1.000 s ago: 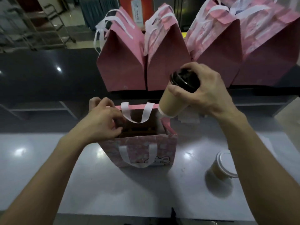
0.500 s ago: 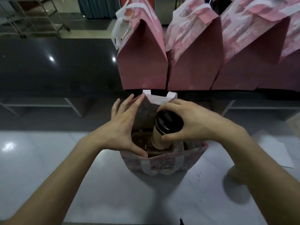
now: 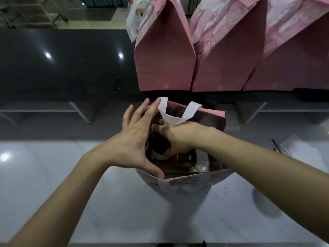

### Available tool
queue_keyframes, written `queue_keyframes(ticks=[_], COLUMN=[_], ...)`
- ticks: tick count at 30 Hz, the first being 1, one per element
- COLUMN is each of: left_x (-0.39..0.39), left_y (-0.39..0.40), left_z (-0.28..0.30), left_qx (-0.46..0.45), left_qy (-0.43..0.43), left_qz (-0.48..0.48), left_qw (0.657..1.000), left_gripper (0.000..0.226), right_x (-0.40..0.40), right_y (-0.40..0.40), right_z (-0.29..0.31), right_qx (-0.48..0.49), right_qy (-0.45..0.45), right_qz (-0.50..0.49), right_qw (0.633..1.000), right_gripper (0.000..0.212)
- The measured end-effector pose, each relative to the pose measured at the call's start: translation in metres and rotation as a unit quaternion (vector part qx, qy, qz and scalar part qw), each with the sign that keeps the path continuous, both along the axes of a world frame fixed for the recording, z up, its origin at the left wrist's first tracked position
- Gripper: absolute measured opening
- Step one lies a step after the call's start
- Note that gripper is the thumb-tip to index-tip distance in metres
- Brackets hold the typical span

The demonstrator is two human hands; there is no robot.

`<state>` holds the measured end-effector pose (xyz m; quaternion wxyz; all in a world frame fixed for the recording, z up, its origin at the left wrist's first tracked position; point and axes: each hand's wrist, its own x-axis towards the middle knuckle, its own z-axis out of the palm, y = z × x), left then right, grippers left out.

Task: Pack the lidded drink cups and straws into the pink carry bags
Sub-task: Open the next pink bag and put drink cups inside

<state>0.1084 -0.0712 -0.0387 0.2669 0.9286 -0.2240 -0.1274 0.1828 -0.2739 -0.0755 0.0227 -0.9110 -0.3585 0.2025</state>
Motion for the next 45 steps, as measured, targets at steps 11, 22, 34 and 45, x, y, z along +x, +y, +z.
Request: queue_keyframes(ticks=[11,22,34,45], left_x=[0.001,0.003,0.009,-0.003], left_y=[0.010,-0.027,-0.201,-0.201], left_z=[0.001,0.043,0.042,0.035], left_qx=[0.020,0.059,0.034,0.089], left_qy=[-0.077,-0.291,-0.245,-0.217], left_qz=[-0.010,-0.004,-0.140,-0.113], left_qw=[0.997,0.955,0.959,0.966], left_gripper=[0.173,0.059,0.032,0.032], right_x=[-0.011,-0.060,-0.153,-0.146], right_y=[-0.002,-0.062,-0.280,-0.297], right_z=[-0.021,0.056,0.013,-0.019], right_qx=[-0.021,0.078,0.098,0.062], right_qy=[0.014,0.014,-0.089,-0.066], right_qz=[0.044,-0.081,-0.376,-0.393], right_qw=[0.999,0.994,0.917,0.915], right_gripper=[0.098,0.039,0.051,0.084])
